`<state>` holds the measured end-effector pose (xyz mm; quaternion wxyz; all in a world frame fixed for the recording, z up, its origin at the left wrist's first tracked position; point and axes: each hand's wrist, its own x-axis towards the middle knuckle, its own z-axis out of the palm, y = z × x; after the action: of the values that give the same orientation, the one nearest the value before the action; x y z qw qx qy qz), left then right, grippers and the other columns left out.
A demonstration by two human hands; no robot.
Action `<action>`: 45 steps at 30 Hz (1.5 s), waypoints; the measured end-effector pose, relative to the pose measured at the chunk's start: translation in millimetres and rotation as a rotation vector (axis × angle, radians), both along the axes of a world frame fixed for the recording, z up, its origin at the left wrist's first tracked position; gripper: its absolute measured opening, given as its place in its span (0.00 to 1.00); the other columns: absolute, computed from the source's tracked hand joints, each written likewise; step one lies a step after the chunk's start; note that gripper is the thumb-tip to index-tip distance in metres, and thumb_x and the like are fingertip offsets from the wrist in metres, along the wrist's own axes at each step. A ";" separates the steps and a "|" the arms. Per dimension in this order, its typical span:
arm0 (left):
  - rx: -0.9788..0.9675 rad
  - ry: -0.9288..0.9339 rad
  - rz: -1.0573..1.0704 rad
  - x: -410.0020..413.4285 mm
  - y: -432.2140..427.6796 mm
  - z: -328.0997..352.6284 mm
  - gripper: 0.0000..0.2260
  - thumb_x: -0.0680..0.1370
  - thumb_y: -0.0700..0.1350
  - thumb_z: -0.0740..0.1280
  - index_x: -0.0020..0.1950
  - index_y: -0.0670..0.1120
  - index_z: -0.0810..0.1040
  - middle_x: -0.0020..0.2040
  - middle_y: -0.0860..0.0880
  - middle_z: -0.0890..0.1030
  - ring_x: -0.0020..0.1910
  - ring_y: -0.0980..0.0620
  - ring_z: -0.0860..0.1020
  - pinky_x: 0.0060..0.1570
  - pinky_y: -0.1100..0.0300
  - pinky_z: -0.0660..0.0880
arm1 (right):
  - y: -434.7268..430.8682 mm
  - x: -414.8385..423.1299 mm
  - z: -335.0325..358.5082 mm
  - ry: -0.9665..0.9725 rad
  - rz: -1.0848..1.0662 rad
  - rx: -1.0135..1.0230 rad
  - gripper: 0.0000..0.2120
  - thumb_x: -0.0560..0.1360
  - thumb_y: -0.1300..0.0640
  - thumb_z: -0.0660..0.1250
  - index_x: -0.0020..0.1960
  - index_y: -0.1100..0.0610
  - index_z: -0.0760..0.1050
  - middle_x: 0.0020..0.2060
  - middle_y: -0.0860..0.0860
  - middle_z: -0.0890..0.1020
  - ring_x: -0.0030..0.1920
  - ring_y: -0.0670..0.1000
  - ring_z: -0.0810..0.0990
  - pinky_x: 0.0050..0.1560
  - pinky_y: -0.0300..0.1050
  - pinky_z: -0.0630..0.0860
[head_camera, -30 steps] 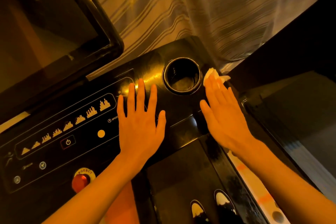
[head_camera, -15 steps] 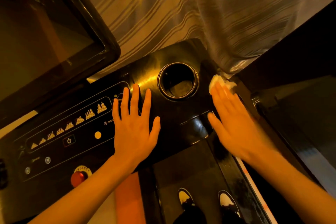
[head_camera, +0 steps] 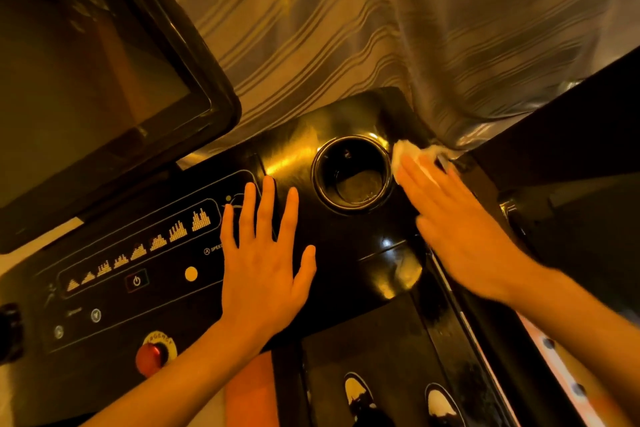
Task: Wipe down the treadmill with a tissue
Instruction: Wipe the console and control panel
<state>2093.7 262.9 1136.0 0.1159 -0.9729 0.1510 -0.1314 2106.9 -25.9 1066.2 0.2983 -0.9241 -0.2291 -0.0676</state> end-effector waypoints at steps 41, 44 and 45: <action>-0.030 0.011 0.012 1.8 -3.1 -1.3 0.33 0.81 0.61 0.55 0.83 0.45 0.62 0.84 0.39 0.55 0.83 0.38 0.50 0.78 0.32 0.54 | 8.2 74.6 2.2 0.058 -0.086 0.199 0.41 0.82 0.31 0.32 0.83 0.58 0.46 0.84 0.56 0.48 0.84 0.52 0.43 0.84 0.53 0.45; -0.045 0.018 0.009 2.0 -3.2 -0.2 0.33 0.81 0.61 0.56 0.82 0.44 0.63 0.83 0.38 0.55 0.83 0.37 0.50 0.78 0.32 0.53 | 12.8 90.7 7.6 0.055 -0.124 0.112 0.44 0.81 0.31 0.28 0.84 0.60 0.48 0.84 0.56 0.48 0.84 0.53 0.43 0.83 0.57 0.49; -0.043 0.024 0.010 1.7 -3.8 0.0 0.34 0.80 0.61 0.56 0.82 0.43 0.63 0.83 0.38 0.55 0.83 0.36 0.50 0.78 0.31 0.53 | 11.7 78.2 6.6 0.064 -0.149 0.109 0.43 0.81 0.32 0.29 0.84 0.58 0.48 0.84 0.55 0.48 0.84 0.52 0.43 0.83 0.57 0.49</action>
<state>2095.4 259.1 1136.0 0.0939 -0.9774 0.1446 -0.1221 2185.1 -14.2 1072.7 0.3493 -0.9228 -0.1459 -0.0722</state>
